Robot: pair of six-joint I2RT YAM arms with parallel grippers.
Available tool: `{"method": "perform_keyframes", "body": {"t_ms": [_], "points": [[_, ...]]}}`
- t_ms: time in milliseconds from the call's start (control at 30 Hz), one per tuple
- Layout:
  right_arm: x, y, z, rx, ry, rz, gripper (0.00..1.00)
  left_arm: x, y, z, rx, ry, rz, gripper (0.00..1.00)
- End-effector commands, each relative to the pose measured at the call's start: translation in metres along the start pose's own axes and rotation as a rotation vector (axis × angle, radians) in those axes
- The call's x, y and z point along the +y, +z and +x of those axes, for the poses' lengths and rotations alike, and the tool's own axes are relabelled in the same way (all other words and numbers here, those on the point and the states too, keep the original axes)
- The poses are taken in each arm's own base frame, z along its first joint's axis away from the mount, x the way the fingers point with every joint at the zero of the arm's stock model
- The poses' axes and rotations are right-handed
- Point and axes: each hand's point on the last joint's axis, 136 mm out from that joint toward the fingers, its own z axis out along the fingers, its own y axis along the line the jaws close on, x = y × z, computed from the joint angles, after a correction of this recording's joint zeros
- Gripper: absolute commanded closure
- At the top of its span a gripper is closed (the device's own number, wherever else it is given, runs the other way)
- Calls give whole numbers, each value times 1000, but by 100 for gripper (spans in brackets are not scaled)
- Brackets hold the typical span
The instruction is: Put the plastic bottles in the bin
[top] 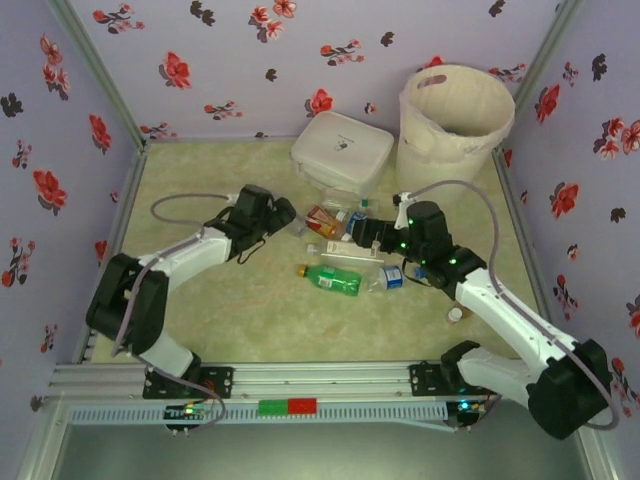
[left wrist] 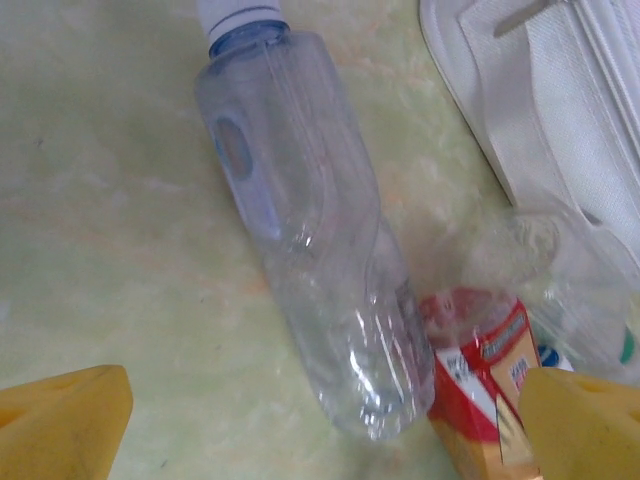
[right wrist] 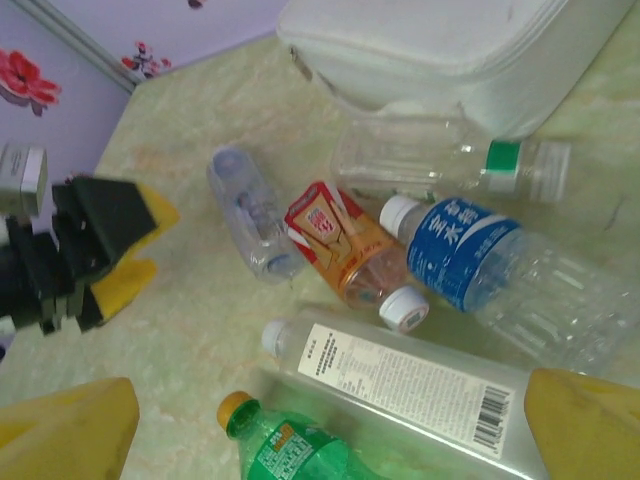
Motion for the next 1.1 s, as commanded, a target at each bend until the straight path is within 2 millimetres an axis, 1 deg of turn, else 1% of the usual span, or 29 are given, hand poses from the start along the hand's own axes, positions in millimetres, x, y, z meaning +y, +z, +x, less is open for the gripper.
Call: {"method": "perform_keyframes", "body": {"t_ms": [0, 167, 233, 333, 400, 600, 633, 667, 767, 833, 967, 1067], "points": [[5, 4, -8, -52, 11, 1, 0, 0, 16, -19, -71, -37, -76, 0], [5, 2, -6, -63, 3, 16, 0, 7, 40, -27, -98, -75, -187, 0], [7, -2, -7, -71, -5, 15, 0, 11, 48, -26, -105, -96, -209, 0], [8, -8, -10, -87, -16, 18, 0, 15, 61, -24, -105, -97, -230, 6], [9, -12, -12, -100, -19, 19, 0, 16, 68, -23, -103, -91, -243, 8], [8, -20, -16, -122, -26, 26, 0, 26, 83, -16, -89, -92, -285, 11], [8, -21, -16, -123, -26, 27, 0, 28, 85, -15, -86, -94, -290, 13], [8, -22, -16, -126, -26, 27, 0, 30, 87, -14, -84, -94, -293, 18], [8, -24, -17, -124, -26, 29, 0, 35, 91, -10, -60, -110, -279, 39], [11, -25, -16, -119, -33, 19, 0, 38, 87, -10, -57, -119, -279, 45], [18, -23, -14, -105, -56, -23, 0, 35, 64, -23, -114, -122, -246, 46], [30, -17, -11, -77, -72, -88, 0, 23, 40, -37, -157, -105, -183, 46]]}}
